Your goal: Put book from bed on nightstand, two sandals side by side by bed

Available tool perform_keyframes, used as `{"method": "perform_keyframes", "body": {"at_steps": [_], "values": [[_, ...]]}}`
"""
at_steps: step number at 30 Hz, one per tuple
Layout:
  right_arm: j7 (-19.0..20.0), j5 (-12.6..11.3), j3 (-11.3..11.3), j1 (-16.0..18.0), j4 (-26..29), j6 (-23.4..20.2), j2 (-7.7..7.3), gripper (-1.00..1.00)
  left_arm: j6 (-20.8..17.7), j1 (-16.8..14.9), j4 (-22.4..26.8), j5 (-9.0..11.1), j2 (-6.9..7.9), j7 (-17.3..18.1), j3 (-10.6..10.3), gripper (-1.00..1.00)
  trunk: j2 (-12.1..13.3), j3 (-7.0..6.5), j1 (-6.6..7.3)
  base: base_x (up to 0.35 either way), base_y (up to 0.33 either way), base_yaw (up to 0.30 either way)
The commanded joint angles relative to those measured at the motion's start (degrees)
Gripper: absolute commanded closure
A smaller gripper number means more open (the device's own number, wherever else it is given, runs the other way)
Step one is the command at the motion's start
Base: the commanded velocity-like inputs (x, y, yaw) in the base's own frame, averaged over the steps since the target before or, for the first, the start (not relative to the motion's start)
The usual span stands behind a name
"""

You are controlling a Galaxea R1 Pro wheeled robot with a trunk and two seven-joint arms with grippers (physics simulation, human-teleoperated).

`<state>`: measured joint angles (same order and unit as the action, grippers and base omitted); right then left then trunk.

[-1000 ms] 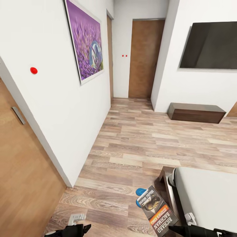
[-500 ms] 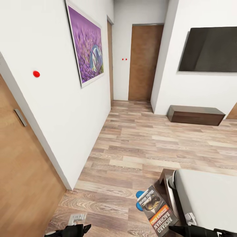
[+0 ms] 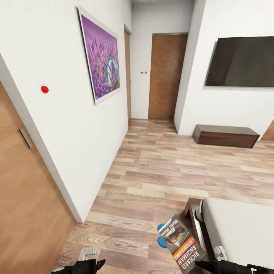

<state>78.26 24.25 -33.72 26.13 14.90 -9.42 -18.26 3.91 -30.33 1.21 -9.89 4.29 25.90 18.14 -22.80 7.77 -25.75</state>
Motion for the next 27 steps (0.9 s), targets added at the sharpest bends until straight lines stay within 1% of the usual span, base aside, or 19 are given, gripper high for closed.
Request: {"method": "perform_keyframes", "body": {"at_steps": [1,27], "values": [[0.3,0.4,-0.5,0.1,0.0,-0.6,0.01,1.0,0.3,-0.1,-0.1,-0.6,0.02,0.1,0.4,-1.0,-0.1,0.02,-0.04,0.0,0.0,0.0],[0.3,0.4,-0.5,0.1,0.0,-0.6,0.06,1.0,0.3,0.0,0.0,-0.7,-0.01,0.1,0.4,-1.0,-0.1,-2.4,-0.04,0.0,0.0,0.0]]}}
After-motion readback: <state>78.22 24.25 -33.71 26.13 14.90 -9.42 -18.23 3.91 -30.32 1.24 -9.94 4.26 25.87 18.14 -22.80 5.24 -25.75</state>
